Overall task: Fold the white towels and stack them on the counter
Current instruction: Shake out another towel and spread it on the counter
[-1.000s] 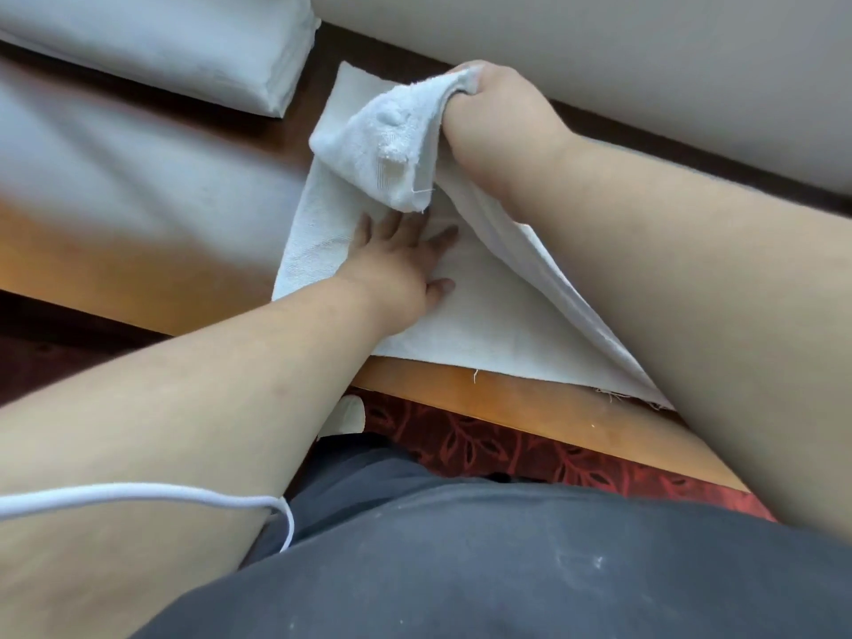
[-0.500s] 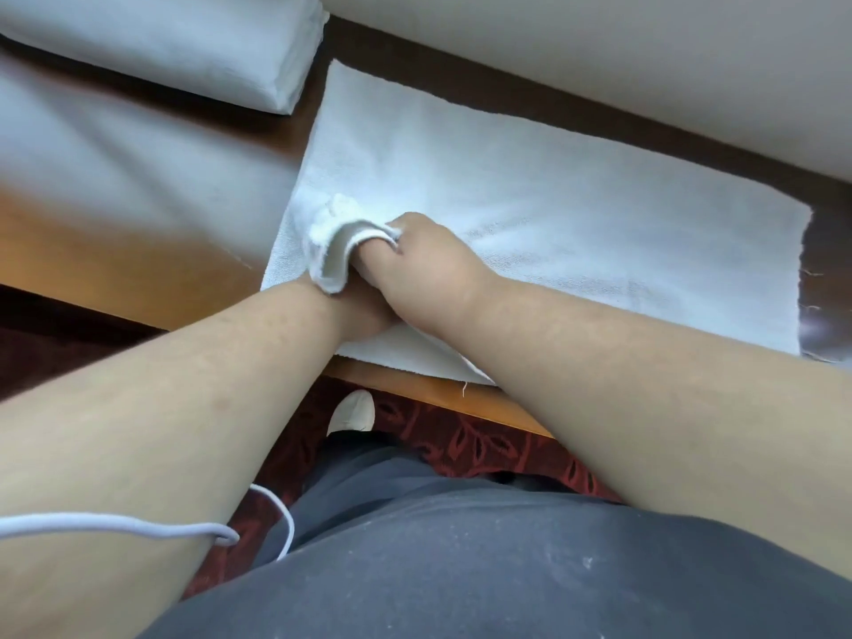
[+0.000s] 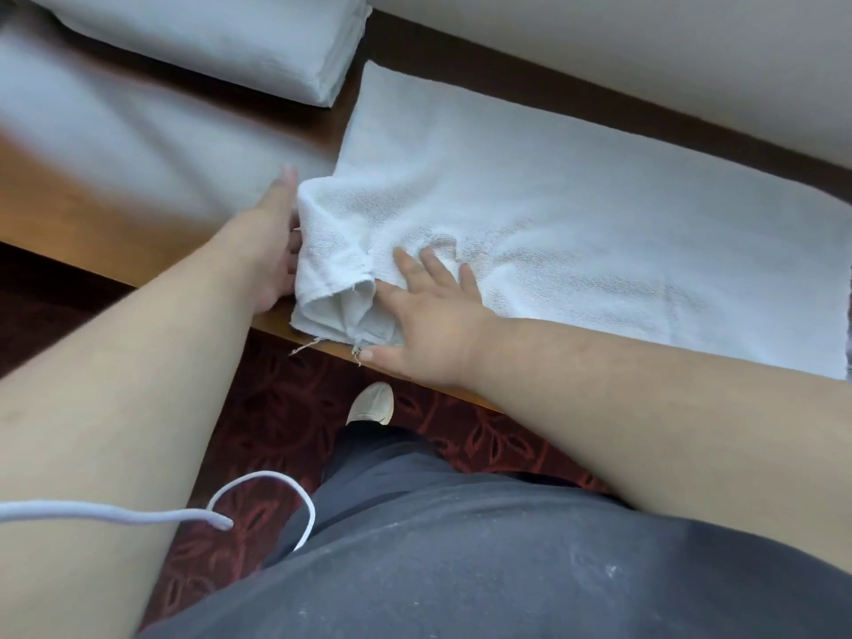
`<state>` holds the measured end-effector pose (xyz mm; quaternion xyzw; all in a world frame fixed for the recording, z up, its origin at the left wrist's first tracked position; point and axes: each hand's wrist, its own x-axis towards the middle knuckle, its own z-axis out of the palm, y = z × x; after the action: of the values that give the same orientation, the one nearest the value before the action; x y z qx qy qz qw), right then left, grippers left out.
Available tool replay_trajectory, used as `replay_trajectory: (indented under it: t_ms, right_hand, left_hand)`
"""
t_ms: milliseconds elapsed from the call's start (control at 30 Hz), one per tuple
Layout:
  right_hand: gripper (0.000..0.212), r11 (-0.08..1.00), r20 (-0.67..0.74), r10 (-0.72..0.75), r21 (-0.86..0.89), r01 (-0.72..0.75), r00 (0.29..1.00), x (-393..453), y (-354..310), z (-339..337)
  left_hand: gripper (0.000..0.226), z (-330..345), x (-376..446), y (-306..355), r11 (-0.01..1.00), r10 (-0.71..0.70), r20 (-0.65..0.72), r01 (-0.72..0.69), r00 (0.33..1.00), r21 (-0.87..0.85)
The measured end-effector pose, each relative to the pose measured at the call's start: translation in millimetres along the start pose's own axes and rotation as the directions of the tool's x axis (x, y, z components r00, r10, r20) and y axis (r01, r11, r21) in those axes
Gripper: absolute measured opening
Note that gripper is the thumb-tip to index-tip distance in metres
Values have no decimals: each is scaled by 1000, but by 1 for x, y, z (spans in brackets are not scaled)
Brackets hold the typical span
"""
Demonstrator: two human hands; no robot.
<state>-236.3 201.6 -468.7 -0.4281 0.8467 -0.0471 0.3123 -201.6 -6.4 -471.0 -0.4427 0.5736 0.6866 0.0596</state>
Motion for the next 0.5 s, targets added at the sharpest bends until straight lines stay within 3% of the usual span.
replay_trajectory:
  t_ms: [100,133,233,333,433,500]
  right_hand:
    - [83,1000,-70,15,5,-14,997,5,0,-6]
    - [79,1000,-124,24,8,-24,992,7,0,-9]
    - [65,998,-247,55,5,-55,967,17,2,-21]
    - [45,998,-355,39,50,-23,934,38,7,-39]
    - [36,995,-453,58,94,-17,890,76,22,-74]
    - [42,997,-424,67,64,-44,903,110,37,-103]
  left_hand:
    - [27,-11,-1,-3,889,114,-38,-85,993,450]
    - [26,-11,-3,-2,847,146,-75,-85,986,525]
    - [36,-5,-12,13,833,127,-128,-36,984,552]
    - [30,-2,-15,18,878,65,-156,18,986,479]
    - [34,-6,-27,12,823,149,-129,-50,980,567]
    - [24,-7,-35,8,801,202,-134,-85,970,593]
